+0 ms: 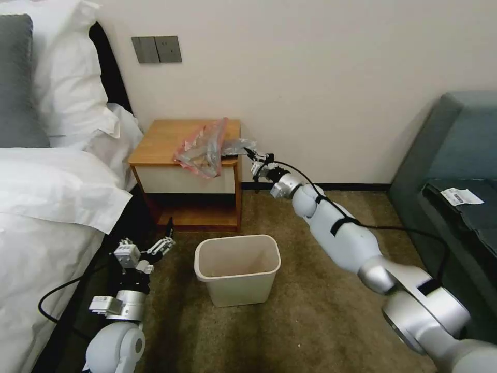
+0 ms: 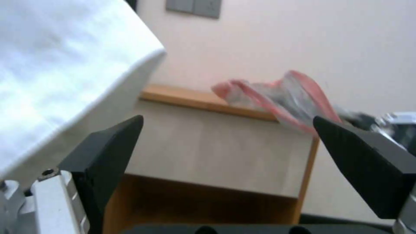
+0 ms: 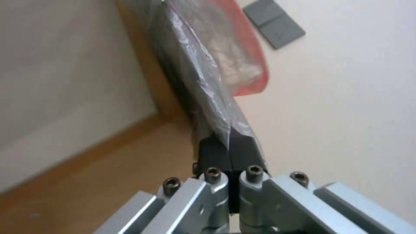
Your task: Pick up the garbage bag from the table and place it over the trash can.
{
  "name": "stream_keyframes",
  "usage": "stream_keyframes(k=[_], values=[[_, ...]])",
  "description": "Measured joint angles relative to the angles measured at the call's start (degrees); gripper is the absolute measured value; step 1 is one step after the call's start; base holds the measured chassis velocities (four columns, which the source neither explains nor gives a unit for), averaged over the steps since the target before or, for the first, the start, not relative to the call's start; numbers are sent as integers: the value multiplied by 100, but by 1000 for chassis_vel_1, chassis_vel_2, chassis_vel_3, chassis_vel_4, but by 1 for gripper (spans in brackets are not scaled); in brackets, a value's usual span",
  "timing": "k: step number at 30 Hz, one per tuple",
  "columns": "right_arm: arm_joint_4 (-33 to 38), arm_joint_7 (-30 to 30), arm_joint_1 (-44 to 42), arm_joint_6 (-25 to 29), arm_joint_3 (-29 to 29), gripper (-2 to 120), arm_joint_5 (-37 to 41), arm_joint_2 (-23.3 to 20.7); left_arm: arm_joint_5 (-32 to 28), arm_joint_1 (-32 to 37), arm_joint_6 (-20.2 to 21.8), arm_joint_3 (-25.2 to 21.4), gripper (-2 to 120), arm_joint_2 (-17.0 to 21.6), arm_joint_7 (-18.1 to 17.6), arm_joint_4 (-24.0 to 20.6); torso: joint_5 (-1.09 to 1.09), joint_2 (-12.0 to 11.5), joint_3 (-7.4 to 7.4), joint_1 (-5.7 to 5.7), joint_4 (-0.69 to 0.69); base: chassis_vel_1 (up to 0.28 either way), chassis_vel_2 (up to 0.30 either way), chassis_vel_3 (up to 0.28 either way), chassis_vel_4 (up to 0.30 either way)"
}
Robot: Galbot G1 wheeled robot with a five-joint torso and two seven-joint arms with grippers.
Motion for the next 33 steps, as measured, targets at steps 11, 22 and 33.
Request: stream_keyframes(k=[11,22,33], values=[[1614,37,-1110,87,-220,0,63,-637,-74,-90,150,-82,97,-22,-240,-170,0,0,0,-1,0,0,0,0,0],[2963,111,-2678,-84,-102,0,-12,-1169,-45,-85,224,16,97,-61,-356,-114,1,0,0,-1,0,0,0,0,0],[3267,189,-3697,140,404,0,-371,-1380,3,-27,273,44,97,-52,-400,-134,1,0,0,-1,1,0,0,0,0]])
